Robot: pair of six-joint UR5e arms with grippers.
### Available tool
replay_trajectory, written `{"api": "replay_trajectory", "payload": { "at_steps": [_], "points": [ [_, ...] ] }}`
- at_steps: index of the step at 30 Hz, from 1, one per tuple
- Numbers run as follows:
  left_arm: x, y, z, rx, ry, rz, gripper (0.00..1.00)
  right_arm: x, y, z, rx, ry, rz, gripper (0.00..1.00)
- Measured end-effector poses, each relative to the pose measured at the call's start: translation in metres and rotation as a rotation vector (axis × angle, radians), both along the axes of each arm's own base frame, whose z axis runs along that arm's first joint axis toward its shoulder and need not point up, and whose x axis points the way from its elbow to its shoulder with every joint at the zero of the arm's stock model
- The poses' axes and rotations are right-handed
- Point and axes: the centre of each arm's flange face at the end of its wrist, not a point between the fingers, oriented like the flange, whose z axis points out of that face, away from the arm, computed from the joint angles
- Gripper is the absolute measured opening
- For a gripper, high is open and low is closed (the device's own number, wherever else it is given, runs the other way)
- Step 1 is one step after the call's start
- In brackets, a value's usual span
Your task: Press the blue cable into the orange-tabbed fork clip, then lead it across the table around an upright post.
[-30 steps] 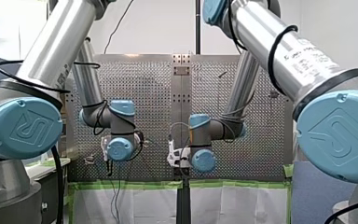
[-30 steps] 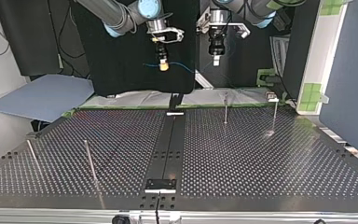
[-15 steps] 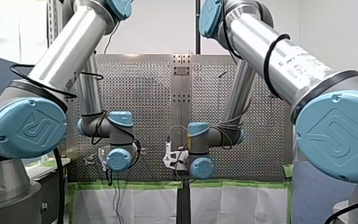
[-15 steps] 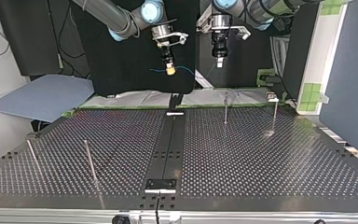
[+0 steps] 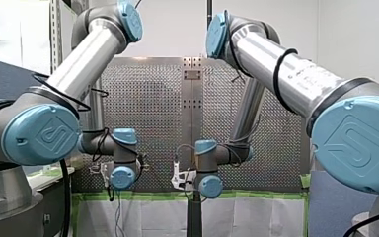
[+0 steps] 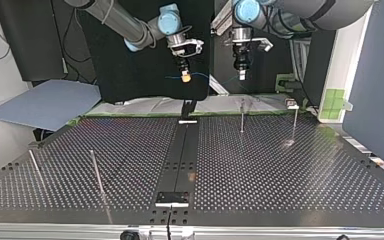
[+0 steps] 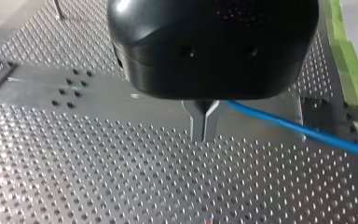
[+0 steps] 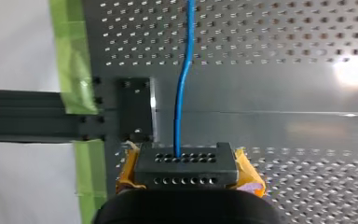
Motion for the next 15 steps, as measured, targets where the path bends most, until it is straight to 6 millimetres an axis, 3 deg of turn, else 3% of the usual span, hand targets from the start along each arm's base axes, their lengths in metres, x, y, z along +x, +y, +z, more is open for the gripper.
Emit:
{"api": "replay_trajectory", "payload": {
  "at_steps": [6, 15],
  "points": [
    [0.019, 0.008, -0.016, -0.016, 0.005, 0.037, 0.0, 0.01, -0.013, 0.001, 0.007, 0.012, -0.004, 0.0],
    [0.018, 0.021, -0.047, 0.019, 0.064, 0.067, 0.0, 0.023, -0.04, 0.016, 0.005, 0.016, -0.018, 0.0]
  ]
}}
